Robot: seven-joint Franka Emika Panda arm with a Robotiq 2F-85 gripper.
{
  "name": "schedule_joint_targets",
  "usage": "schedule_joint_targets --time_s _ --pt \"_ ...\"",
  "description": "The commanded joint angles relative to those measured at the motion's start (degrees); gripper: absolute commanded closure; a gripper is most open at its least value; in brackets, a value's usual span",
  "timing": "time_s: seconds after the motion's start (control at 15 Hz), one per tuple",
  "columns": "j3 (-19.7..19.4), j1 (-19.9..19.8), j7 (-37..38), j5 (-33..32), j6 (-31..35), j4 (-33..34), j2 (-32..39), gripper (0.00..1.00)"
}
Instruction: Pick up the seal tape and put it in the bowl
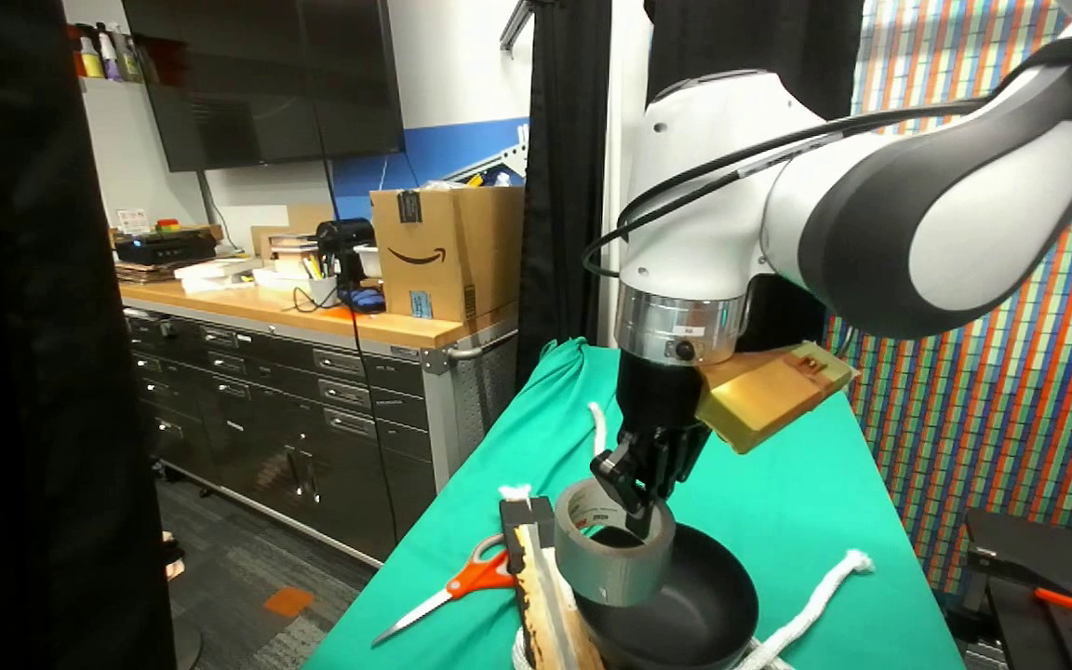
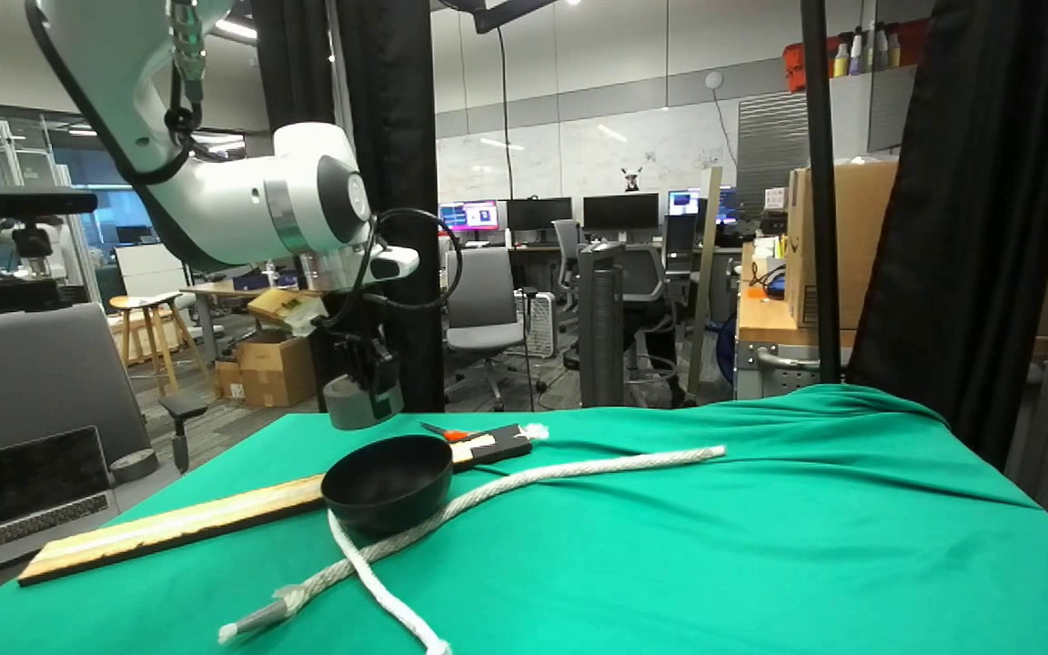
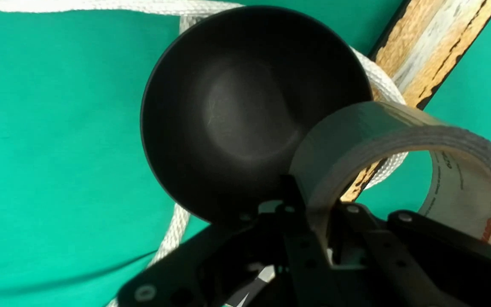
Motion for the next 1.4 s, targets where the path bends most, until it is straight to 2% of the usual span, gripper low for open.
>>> schedule_joint_targets --time_s 0.0,0.2,0.27,0.33,0.4,0.53,0.6,1.33 --pt "-1.58 0.05 -1.51 -0.16 3.15 0.01 0.27 0.89" --pt "-2.3 0.07 -2.07 0.1 3.85 -0.19 0.5 0.9" --pt "-2.39 0.06 -2.24 0.52 3.23 0.07 0.7 0.64" --pt "-2.45 0.04 -2.35 0.81 2.82 0.18 0.82 0.6" --pt "-2.56 0.43 -1.32 0.28 1.87 -0.07 0.83 0.78" --pt "-2.65 0.42 -1.35 0.29 1.87 -0.07 0.95 0.62" --pt "-2.66 0.42 -1.37 0.29 1.87 -0.06 0.95 0.6" --pt "-2.66 0.42 -1.38 0.3 1.87 -0.06 0.95 0.6"
